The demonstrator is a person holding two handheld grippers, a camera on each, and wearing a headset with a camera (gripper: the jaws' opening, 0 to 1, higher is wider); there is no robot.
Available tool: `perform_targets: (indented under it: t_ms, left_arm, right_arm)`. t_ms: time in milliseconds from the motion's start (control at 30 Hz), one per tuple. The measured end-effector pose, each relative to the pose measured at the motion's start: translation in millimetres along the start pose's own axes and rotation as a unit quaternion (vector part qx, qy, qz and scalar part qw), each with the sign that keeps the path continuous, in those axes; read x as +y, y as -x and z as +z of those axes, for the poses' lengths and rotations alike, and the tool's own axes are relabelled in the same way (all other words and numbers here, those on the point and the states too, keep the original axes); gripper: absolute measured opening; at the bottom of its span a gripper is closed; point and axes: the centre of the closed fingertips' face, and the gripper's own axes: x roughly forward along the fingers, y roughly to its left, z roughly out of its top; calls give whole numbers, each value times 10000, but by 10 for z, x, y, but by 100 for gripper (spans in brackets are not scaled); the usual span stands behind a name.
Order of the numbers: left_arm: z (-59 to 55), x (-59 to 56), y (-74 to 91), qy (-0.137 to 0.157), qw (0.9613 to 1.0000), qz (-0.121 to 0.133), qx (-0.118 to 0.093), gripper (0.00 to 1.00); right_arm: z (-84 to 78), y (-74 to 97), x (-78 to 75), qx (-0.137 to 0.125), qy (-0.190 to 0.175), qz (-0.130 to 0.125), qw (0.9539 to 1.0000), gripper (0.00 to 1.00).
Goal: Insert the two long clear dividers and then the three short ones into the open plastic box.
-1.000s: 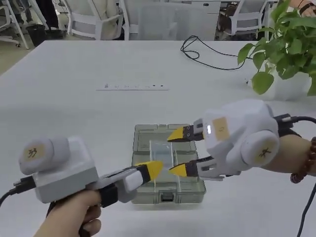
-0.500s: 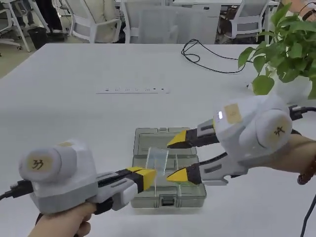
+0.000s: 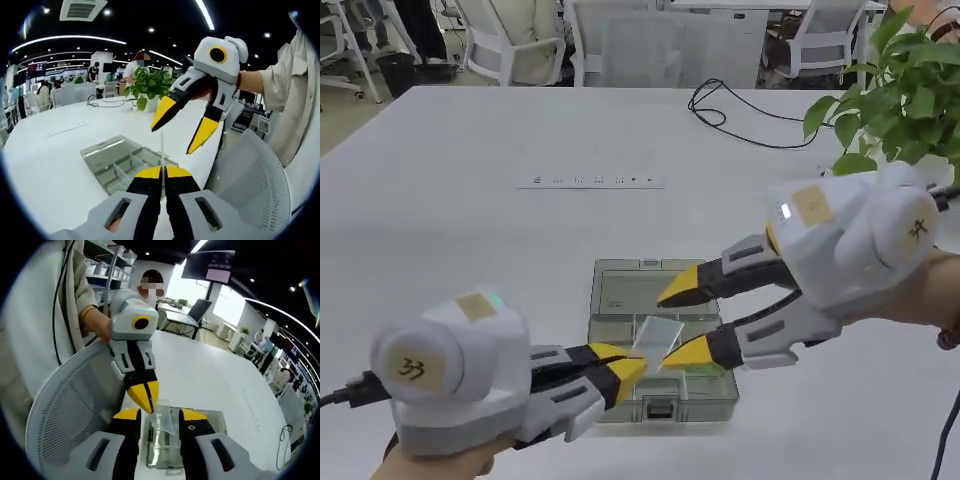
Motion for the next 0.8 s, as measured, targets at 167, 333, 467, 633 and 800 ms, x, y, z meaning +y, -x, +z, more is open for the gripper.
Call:
perform_targets:
  t_ms: [167,333,467,633,800]
  left_arm:
    - [-13,-75,-26,-375,9991,-164,58,0]
    - [1,-174,-31,-588,9974,-417,25,0]
    - [-15,-239,-28,-718,9957,-574,61,0]
    - [-10,-335,-12,-857,9930,-806,32,0]
    - [-5,-404,9,-904,9911,-979,5,0]
  right_arm:
    - [-9,3,70,-2,-12,226,9997,29]
    - [-28,5,172,0,7,521,9986,24]
    - [-35,12,243,-3,-4,732,9973,20]
    - [-50,14,322,14,-19,936,9956,17]
    - [-60,15,391,24,-57,1104,9939,15]
